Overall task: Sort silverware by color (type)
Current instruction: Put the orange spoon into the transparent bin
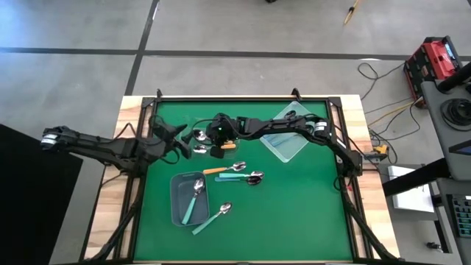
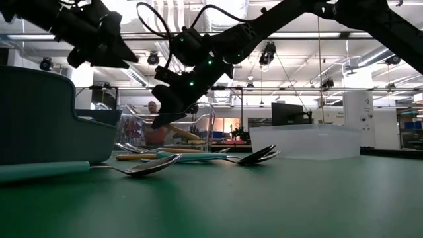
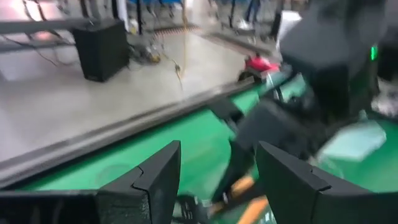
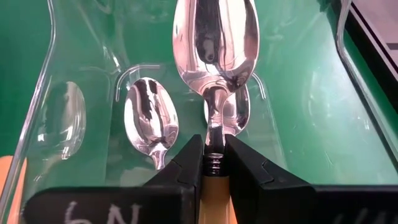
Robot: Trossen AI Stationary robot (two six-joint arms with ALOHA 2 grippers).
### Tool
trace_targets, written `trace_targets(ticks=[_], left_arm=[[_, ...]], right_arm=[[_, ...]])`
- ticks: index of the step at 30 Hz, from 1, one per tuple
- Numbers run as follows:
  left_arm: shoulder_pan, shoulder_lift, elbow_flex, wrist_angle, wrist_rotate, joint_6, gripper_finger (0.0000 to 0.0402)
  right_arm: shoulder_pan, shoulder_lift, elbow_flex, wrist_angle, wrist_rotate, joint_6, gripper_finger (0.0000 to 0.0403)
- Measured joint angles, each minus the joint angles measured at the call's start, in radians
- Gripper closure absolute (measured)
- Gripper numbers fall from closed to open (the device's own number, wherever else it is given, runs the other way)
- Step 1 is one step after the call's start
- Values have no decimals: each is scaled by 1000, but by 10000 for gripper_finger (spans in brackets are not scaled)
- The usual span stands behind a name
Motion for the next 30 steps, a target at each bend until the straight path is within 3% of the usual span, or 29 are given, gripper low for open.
trace_targets(ticks=[6, 13, 16, 23, 30], left_arm=[[29, 0, 0, -36, 129, 14, 213], [100, 5, 0, -42, 337, 271, 223], [127, 20, 0, -49, 347, 398, 224], [229, 107, 79, -248, 442, 516, 224], [266, 193, 93, -197, 441, 678, 224]], right_arm=[[0, -1, 0, 3, -3, 1, 363], [0, -2, 0, 7, -3, 3, 363], [1, -2, 0, 8, -4, 5, 363], [1, -4, 0, 11, -5, 5, 363], [1, -4, 0, 10, -6, 8, 363]])
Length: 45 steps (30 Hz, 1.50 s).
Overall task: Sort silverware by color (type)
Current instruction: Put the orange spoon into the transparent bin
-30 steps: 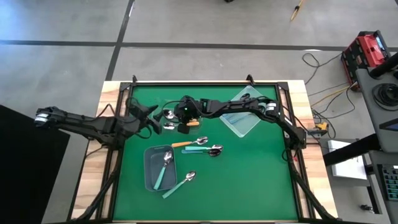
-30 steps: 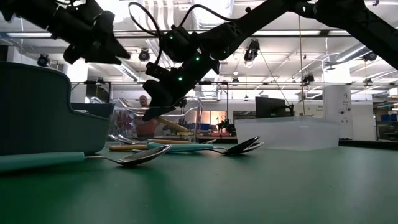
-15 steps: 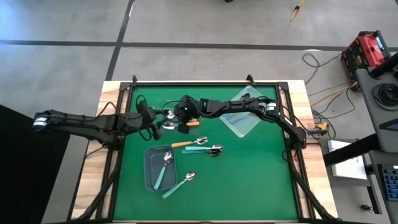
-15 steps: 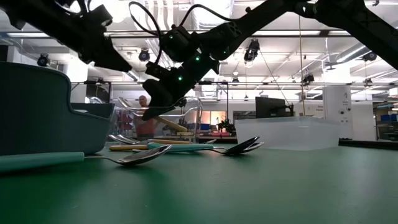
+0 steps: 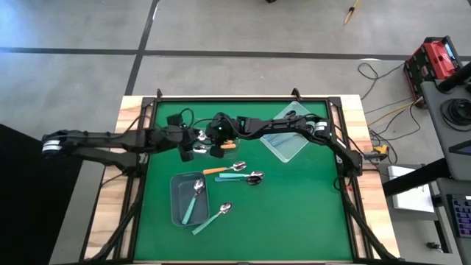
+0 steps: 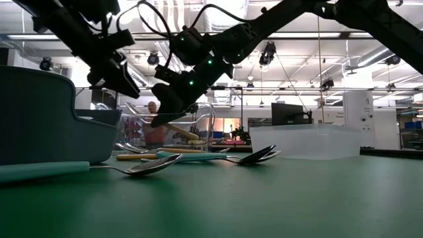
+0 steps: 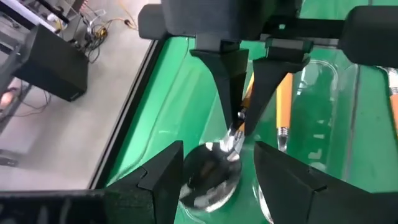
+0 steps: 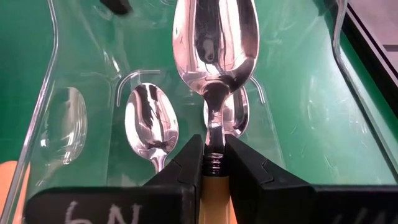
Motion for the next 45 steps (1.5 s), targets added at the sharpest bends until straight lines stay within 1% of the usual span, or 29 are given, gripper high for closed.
trace_targets(ticks=[3, 7, 11, 13, 18, 33, 39, 45], left_arm=[[0, 38, 2, 22, -5, 9, 220], [6, 108, 33, 2, -7, -6, 198], [14, 176, 57, -7, -68, 23, 168], [19, 202, 67, -7, -83, 46, 156], [30, 248, 77, -7, -82, 63, 144], [44, 321, 86, 1, -79, 66, 148], [44, 326, 86, 4, -79, 65, 169], [45, 326, 86, 4, -76, 68, 205]], right_arm=[[0, 0, 0, 0, 0, -1, 363], [0, 0, 0, 0, 0, -2, 363], [0, 0, 0, 0, 0, -3, 363], [0, 0, 0, -1, 0, -3, 363], [0, 0, 0, -2, 0, -9, 363], [-1, -8, 0, -4, -7, -23, 363], [0, -8, 0, -6, -8, -23, 363], [0, -8, 0, -6, -8, -33, 362]])
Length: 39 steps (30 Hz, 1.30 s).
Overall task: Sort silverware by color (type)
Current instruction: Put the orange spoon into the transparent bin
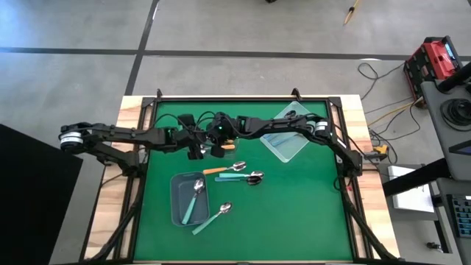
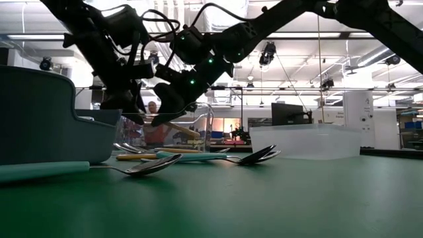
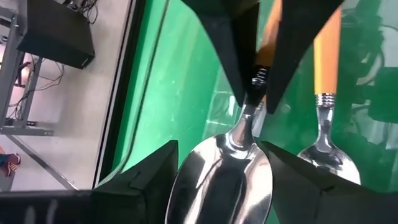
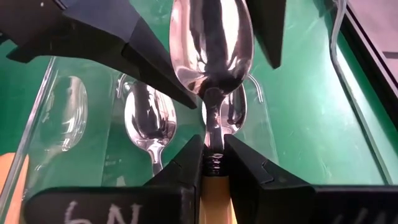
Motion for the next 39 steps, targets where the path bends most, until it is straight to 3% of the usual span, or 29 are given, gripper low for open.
trace_targets(ticks=[10, 39], left_arm=[[0, 0, 0, 2, 3, -5, 210], [0, 1, -1, -36, -4, -86, 224]], right_arm=[[0, -2, 0, 1, 3, -5, 355], [0, -25, 2, -2, 6, 81, 263]])
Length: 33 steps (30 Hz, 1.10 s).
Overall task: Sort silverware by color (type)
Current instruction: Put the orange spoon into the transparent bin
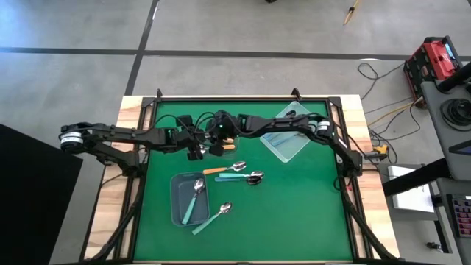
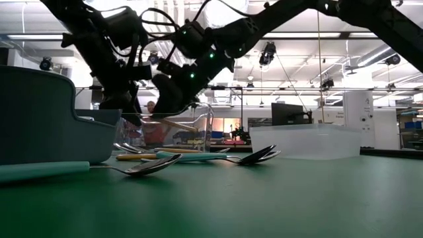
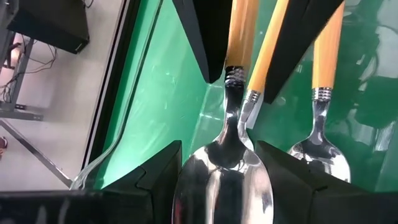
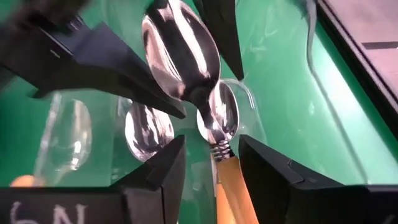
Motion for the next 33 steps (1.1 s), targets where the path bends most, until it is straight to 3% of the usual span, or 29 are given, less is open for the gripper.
trace_targets(ticks=[10, 20, 26, 33], left_arm=[[1, 0, 0, -8, 6, -24, 224], [0, -1, 27, -42, 11, -73, 224], [8, 0, 84, -121, 159, -104, 224], [10, 9, 119, -190, 167, -141, 224]], right_arm=[[1, -86, -1, -108, 1, 2, 261], [3, -258, -2, -301, 5, -11, 269], [21, -373, -2, -405, 1, -13, 277], [62, -485, -18, -513, 1, 7, 274]])
